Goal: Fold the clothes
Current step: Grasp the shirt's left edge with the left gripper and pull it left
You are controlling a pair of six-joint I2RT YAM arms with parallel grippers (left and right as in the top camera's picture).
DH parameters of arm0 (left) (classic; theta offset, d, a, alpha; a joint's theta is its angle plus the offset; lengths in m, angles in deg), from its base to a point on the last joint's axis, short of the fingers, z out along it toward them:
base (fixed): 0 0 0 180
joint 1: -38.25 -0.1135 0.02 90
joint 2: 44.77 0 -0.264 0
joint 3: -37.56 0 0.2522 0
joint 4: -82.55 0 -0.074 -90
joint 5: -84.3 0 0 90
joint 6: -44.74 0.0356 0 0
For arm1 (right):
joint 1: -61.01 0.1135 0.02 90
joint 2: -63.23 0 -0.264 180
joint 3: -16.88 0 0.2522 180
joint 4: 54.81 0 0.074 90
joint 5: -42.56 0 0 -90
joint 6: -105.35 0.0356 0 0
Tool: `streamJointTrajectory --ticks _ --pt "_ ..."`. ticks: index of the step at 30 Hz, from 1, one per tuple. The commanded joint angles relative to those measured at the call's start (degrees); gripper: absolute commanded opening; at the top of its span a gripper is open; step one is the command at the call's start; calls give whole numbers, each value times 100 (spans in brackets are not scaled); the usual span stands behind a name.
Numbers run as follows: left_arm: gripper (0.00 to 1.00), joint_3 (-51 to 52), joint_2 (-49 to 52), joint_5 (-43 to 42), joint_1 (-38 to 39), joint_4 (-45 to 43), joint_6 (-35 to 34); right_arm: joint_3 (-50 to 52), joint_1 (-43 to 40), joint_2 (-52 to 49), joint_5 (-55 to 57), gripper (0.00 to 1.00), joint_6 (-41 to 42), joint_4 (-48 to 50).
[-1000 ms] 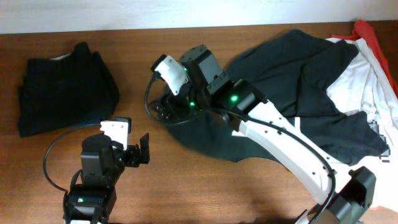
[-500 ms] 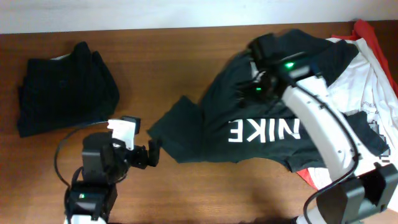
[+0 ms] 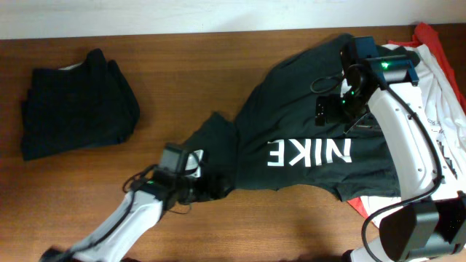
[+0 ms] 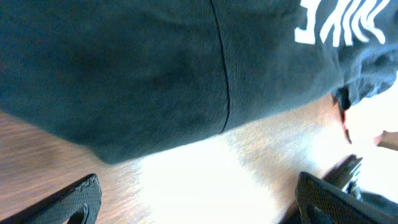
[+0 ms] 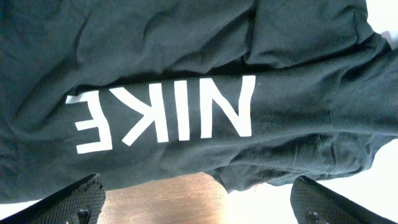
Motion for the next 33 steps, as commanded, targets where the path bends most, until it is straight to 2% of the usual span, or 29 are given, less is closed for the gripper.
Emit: streamJointTrajectory --ticks 1,2,3,4,5,7,8,11,14,16,19,23,25,26,33 --pt "99 -105 713 -44 380 -745 -850 -81 -31 162 90 99 46 -33" --pt "99 -105 861 22 420 -1067 -859 -81 -31 162 92 99 44 -42" --pt "92 -105 1034 175 435 -1464 -859 -81 -31 162 92 99 44 -44" --pt "74 -105 1145 380 435 -1700 -859 -81 -31 162 92 99 44 -46" --pt "50 -105 1217 509 435 -1860 -859 -81 -31 162 90 99 44 -48" --pt "14 -105 1274 728 435 -1952 -857 -81 -31 162 92 99 44 -46" --pt "1 -105 1274 850 433 -1932 -857 -81 -31 162 92 99 44 -48" --pt "1 -118 1268 1211 372 -1932 -675 -81 -31 162 92 99 44 -46" --pt "1 -352 1266 1342 98 -1858 22 -81 -31 162 92 99 44 -48" --pt "1 -826 1257 1451 -365 -1532 481 -81 -31 162 92 99 44 -48" --pt "1 -1698 1259 2041 -1029 -1121 1045 -81 -31 162 92 99 46 -48" --pt "2 -2806 1379 2522 -1812 -1226 1759 -81 -31 162 87 99 46 -48" --pt "61 -3077 1488 2514 -2028 -1207 1775 -81 -31 162 87 99 46 -48" --pt "99 -3130 1523 2490 -2103 -1191 1773 -81 -31 162 87 99 46 -48" --pt "99 -3132 1980 2640 -2310 -824 2347 -81 -31 162 87 99 46 -50"
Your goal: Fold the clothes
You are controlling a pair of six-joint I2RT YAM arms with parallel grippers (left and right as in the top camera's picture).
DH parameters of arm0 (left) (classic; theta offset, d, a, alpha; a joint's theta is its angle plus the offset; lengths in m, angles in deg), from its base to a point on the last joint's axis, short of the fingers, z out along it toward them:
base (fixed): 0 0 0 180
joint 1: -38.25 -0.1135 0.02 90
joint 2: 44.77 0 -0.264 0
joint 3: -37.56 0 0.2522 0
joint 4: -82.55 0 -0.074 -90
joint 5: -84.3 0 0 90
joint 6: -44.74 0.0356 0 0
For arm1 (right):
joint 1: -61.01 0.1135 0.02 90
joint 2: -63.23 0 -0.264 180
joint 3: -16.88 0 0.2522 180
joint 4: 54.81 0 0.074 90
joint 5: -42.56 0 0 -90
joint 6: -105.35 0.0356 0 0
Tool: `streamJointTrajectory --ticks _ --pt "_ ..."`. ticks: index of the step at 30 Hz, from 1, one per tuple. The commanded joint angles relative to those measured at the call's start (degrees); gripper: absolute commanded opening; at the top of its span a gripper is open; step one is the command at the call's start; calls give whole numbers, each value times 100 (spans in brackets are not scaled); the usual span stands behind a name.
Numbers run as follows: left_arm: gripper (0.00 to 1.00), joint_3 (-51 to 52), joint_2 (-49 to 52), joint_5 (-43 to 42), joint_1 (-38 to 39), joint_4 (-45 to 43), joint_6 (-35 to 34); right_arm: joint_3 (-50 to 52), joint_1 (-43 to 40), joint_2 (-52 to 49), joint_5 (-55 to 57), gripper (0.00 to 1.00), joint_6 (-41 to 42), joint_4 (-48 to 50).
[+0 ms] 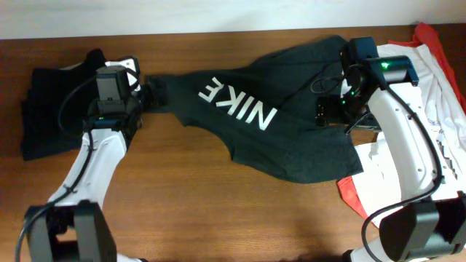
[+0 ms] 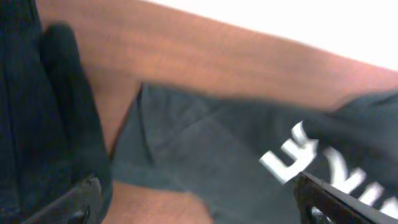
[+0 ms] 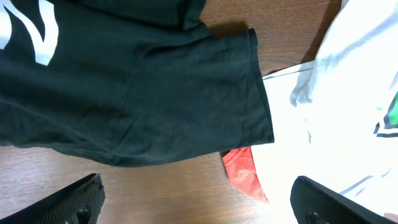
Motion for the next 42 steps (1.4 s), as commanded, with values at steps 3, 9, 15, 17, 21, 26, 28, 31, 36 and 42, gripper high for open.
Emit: streamJointTrajectory --ticks 3,9,15,17,21,26,28,31,36,42 --pt "99 -11 431 308 -55 -20 490 -81 -31 160 87 99 48 -26" --pt "89 -11 931 413 -118 -31 492 -81 -31 160 87 99 48 -26" --pt "89 -11 1519 844 -782 11 490 -81 -31 160 90 99 48 -116" --pt "89 -11 1523 841 -1027 13 487 -81 -31 160 90 99 48 -111" --pt "90 -50 1521 588 -1423 55 514 -81 -31 160 90 99 50 -105" --pt "99 -264 1484 -496 -1375 188 575 -81 -74 157 114 99 81 -61" --pt "99 -385 1405 -835 -1139 374 570 -81 -229 157 114 99 138 -61" --pt "99 -490 1213 -1274 -468 1193 568 -81 -586 157 109 99 131 -90" --pt "99 -457 1222 -1954 726 2267 321 -81 -922 157 109 99 46 -151" --pt "99 -275 1244 -1947 2212 2640 -833 -81 -973 157 109 99 48 -192"
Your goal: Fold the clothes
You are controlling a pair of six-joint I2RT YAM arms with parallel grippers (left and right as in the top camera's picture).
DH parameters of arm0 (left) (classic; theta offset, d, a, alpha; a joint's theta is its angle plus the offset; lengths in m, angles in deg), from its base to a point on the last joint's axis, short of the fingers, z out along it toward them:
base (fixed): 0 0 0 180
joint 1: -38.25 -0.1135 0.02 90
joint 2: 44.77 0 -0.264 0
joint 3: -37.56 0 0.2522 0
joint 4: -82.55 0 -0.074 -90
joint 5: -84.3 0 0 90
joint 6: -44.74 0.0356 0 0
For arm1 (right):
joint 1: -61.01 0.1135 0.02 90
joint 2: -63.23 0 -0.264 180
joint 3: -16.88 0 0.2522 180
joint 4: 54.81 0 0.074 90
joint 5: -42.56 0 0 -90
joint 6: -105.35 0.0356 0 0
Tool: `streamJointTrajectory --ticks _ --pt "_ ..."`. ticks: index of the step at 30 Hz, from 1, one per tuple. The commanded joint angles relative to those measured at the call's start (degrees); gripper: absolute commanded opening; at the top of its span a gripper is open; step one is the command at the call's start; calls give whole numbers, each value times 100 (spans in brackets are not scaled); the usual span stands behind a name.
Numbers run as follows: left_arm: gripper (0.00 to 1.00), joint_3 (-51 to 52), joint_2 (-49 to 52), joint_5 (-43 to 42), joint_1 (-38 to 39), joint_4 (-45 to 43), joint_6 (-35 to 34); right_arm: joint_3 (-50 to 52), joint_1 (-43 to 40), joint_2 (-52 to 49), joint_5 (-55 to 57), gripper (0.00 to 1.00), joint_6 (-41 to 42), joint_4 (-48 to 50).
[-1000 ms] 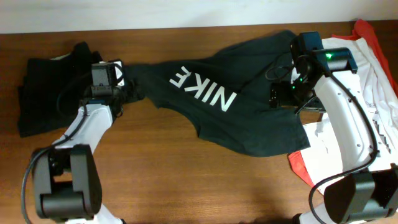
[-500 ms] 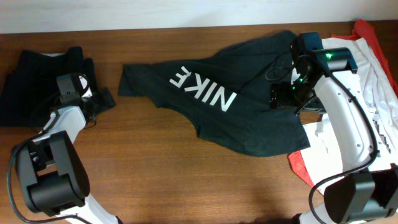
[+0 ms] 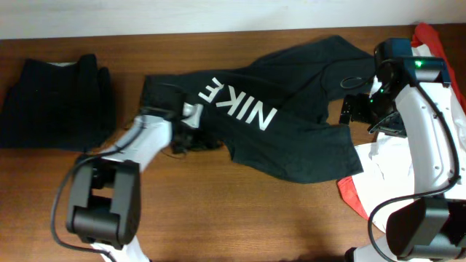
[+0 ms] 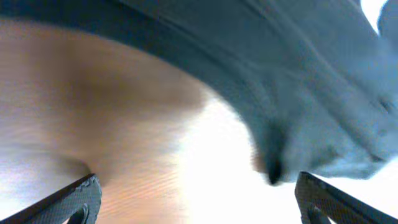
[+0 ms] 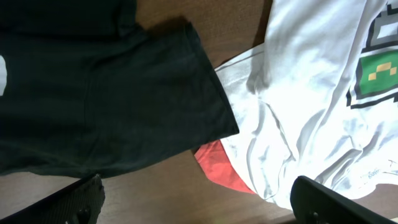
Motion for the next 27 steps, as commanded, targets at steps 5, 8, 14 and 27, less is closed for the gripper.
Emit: streamJointTrajectory --ticks 5,8,14,27 --pt "95 140 15 380 1381 -275 -1451 -81 -15 157 107 99 15 -101" --pt "89 140 142 511 1526 -317 -1624 -81 -15 157 107 99 17 -109" --pt "2 138 310 1176 1419 -387 -1637 -81 -15 157 105 99 17 -142" --pt "1 -396 103 1543 -1008 236 -538 -81 -15 157 107 99 17 -138"
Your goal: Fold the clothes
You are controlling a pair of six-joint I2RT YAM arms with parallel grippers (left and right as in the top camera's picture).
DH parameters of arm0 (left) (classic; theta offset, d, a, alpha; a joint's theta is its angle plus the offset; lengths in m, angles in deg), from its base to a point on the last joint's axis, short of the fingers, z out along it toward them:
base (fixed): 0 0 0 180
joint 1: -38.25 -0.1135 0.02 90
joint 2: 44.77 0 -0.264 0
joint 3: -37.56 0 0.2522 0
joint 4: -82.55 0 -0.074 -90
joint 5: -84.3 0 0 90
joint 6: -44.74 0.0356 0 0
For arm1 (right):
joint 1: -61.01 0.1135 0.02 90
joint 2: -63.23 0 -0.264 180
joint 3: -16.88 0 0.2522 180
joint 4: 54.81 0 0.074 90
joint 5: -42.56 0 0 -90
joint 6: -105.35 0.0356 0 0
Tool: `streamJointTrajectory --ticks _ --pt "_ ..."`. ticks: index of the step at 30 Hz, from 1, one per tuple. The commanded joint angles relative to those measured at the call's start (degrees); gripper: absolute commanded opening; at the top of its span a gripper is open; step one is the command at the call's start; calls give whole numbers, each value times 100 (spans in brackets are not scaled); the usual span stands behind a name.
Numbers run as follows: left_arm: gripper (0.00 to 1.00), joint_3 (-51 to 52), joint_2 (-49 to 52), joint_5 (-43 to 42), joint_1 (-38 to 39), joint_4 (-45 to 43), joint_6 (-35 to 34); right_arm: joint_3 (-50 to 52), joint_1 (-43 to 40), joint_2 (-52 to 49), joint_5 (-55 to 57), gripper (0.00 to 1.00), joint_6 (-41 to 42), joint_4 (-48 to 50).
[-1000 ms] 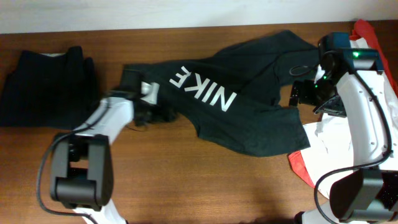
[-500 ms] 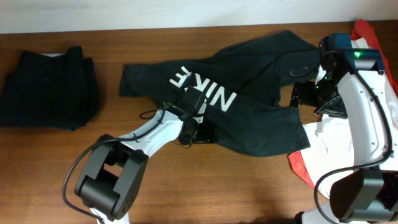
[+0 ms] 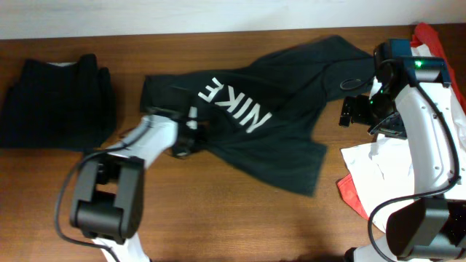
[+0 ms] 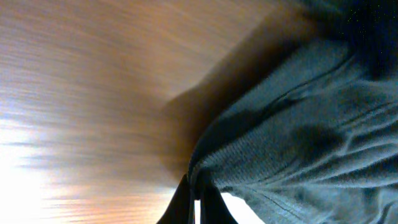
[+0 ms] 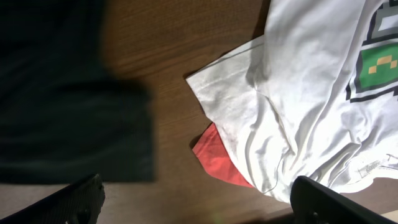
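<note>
A dark NIKE shirt [image 3: 284, 124] lies spread and rumpled across the middle of the table, logo up. At the shirt's lower left edge my left gripper [image 3: 189, 138] is shut, and in the left wrist view its fingertips [image 4: 196, 202] pinch a fold of the dark knit fabric [image 4: 298, 137]. My right gripper [image 3: 362, 110] hangs open above the table by the shirt's right side, with nothing between its fingers [image 5: 199, 208]. The shirt's edge [image 5: 62, 99] shows blurred at the left of the right wrist view.
A folded pile of dark clothes [image 3: 58, 102] sits at the far left. A white printed shirt [image 5: 311, 81] lies over a red cloth [image 5: 217, 162] at the right edge, also seen from overhead as a white shirt [image 3: 393, 175].
My left gripper was open at the shirt's lower left edge and is now shut on it. The shirt's lower right corner has shifted left, away from the white shirt. The right arm has not moved.
The shirt first lay at the right, partly over the white shirt, my left gripper open at its lower left. Then it lay stretched toward the folded pile. Then my left gripper stood open at its lower edge and the right arm had moved right. Now the left grips that edge.
</note>
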Motion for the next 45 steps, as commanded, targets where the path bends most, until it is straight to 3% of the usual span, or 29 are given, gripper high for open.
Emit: streamJointTrajectory --ticks 1,6,7,8,9,13,17,28,31,33,40,44,45 --pt "1 -494 -136 439 -1047 142 577 -81 -15 149 107 99 28 -17" --pt "1 -907 -153 435 -1716 391 592 -81 -15 149 105 99 28 -22" --pt "10 -909 -153 380 -1803 501 592 -81 -15 149 105 99 28 -24" --pt "58 -907 -151 197 -1853 684 592 -81 -15 149 105 99 28 -22" --pt "99 -907 -151 -164 -1864 975 597 -81 -15 149 105 99 28 -22" --pt "99 -863 -151 -946 -1631 2050 595 -81 -15 149 105 99 28 -20" --pt "99 -516 -151 -938 -1049 2135 511 -81 -15 149 105 99 28 -22" --pt "98 761 -142 -859 310 -201 -660 -81 -15 149 81 99 28 -24" --pt "92 774 -142 -852 522 -426 -660 -81 -15 149 81 99 28 -22" --pt "79 774 -142 -728 638 -686 -660 -81 -15 149 81 99 28 -22" --pt "75 778 -142 -273 807 -634 -719 -81 -15 149 66 99 28 -22" --pt "45 780 -142 59 800 -507 -719 -81 -15 149 66 98 28 -22" --pt "27 780 -142 114 789 -485 -719 -81 -15 149 66 99 28 -22"
